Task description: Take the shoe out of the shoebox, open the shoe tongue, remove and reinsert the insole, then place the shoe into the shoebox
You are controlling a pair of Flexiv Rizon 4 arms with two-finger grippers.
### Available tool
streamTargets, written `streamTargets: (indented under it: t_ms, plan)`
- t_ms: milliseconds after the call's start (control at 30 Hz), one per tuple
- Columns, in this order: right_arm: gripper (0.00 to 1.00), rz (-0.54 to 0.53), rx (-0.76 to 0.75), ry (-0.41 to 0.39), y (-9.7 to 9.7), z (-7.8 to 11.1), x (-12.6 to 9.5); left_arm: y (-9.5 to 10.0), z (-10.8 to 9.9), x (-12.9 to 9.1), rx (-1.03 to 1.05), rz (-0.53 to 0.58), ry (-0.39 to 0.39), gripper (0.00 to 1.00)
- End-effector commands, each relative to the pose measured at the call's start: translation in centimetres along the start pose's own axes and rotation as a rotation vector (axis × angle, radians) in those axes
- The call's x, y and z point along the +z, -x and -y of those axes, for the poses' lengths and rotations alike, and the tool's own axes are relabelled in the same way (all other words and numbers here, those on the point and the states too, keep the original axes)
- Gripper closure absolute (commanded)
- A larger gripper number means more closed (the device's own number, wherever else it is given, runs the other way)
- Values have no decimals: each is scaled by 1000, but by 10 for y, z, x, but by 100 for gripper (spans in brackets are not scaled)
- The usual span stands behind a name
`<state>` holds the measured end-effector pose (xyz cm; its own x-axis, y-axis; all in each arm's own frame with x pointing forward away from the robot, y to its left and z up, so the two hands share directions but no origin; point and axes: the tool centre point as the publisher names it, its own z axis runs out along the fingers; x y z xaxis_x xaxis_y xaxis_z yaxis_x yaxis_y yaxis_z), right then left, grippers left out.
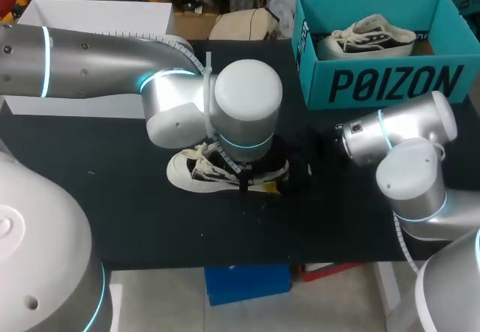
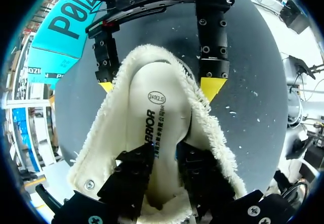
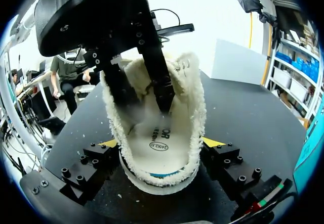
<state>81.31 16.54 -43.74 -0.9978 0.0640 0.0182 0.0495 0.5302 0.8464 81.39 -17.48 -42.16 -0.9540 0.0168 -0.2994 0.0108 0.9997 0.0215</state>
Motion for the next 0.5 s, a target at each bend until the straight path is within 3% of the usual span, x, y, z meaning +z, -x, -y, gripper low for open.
streamTargets:
  t_ms: [33, 300, 500]
  plan:
    - [100, 0, 2, -3, -1, 1, -3, 8, -18, 55, -12, 22, 1, 72]
    - [100, 0, 2, -3, -1, 1, -3, 18, -15, 57, -11, 101, 1, 81]
    - [100, 0, 2, -3, -1, 1, -3, 24, -17, 59, -34, 111, -2, 79]
